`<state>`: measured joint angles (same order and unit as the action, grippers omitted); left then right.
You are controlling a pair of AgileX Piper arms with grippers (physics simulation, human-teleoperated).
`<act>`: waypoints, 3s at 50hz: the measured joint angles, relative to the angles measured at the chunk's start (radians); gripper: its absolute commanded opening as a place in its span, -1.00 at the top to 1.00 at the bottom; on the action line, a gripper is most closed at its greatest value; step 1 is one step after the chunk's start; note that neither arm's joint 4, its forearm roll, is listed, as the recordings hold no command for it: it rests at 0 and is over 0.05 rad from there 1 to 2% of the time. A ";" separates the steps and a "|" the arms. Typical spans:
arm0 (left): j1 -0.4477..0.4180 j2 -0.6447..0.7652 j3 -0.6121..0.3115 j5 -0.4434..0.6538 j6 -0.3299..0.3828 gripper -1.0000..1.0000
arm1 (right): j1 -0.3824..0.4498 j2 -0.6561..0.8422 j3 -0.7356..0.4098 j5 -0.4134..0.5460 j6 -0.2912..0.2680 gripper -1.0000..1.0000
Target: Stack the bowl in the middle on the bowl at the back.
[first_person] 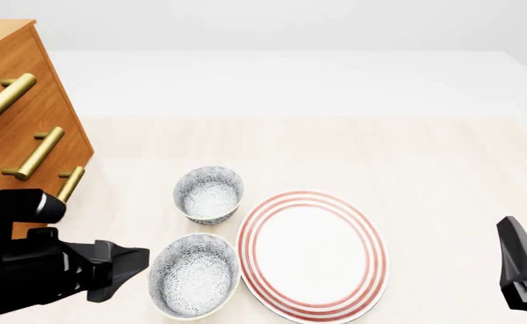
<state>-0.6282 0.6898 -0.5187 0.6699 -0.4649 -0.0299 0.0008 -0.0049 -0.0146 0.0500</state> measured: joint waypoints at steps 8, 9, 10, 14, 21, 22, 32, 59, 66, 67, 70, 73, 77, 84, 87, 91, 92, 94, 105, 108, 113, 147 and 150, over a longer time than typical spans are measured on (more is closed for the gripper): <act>-0.028 0.042 0.066 -0.070 -0.067 -1.00 | -0.001 0.000 0.000 0.000 0.001 -1.00; -0.031 0.047 0.074 -0.080 -0.075 -1.00 | -0.001 0.000 0.000 0.000 0.001 -1.00; -0.034 0.052 0.083 -0.092 -0.084 -1.00 | -0.001 0.000 0.000 0.000 0.001 -1.00; -0.042 0.073 0.117 -0.136 -0.115 -1.00 | -0.001 0.000 0.000 0.000 0.001 -1.00; -0.043 0.107 0.166 -0.210 -0.160 -1.00 | -0.001 0.000 0.001 0.000 0.002 -1.00; -0.042 0.112 0.172 -0.220 -0.165 -1.00 | -0.001 0.000 0.001 0.000 0.002 -1.00; -0.031 0.169 0.226 -0.327 -0.213 -1.00 | -0.002 0.001 0.001 0.000 0.003 -1.00; 0.052 0.362 0.263 -0.535 -0.189 -1.00 | -0.002 0.001 0.001 0.000 0.007 -1.00; 0.053 0.414 0.265 -0.586 -0.185 -1.00 | -0.002 0.001 0.000 0.000 0.009 -1.00; 0.052 0.422 0.266 -0.593 -0.185 -1.00 | -0.002 0.001 0.000 0.000 0.009 -1.00; 0.049 0.444 0.268 -0.614 -0.185 -1.00 | -0.002 0.001 0.000 0.000 0.010 -1.00; 0.044 0.464 0.269 -0.633 -0.185 -1.00 | -0.002 0.001 0.000 0.000 0.011 -1.00; 0.040 0.489 0.271 -0.656 -0.184 -1.00 | -0.002 0.001 0.000 -0.001 0.012 -1.00; 0.039 0.537 0.273 -0.698 -0.179 -1.00 | -0.003 0.000 0.000 -0.002 0.015 -1.00; 0.037 0.552 0.274 -0.711 -0.177 -1.00 | -0.003 0.000 0.000 -0.003 0.016 -1.00; 0.035 0.555 0.274 -0.715 -0.172 1.00 | -0.003 0.000 0.001 -0.003 0.017 -1.00; 0.035 0.547 0.272 -0.708 -0.173 1.00 | -0.003 0.000 0.001 -0.003 0.017 -1.00; 0.033 0.527 0.269 -0.690 -0.175 1.00 | -0.003 0.000 0.001 -0.003 0.017 -1.00; 0.017 0.400 0.237 -0.570 -0.187 1.00 | -0.002 0.000 0.001 -0.003 0.014 -1.00; 0.013 0.367 0.227 -0.536 -0.189 1.00 | -0.002 0.000 0.000 -0.003 0.014 -1.00; 0.008 0.319 0.208 -0.483 -0.191 1.00 | -0.001 0.000 0.000 -0.003 0.013 -1.00; -0.053 0.061 -0.041 -0.005 -0.140 1.00 | 0.000 0.000 0.000 -0.003 0.014 -1.00; -0.067 0.043 -0.058 0.029 -0.140 1.00 | 0.000 0.000 0.000 -0.003 0.014 -1.00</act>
<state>-0.6950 0.7329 -0.5763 0.6993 -0.6045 -0.0295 0.0009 -0.0046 -0.0178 0.0642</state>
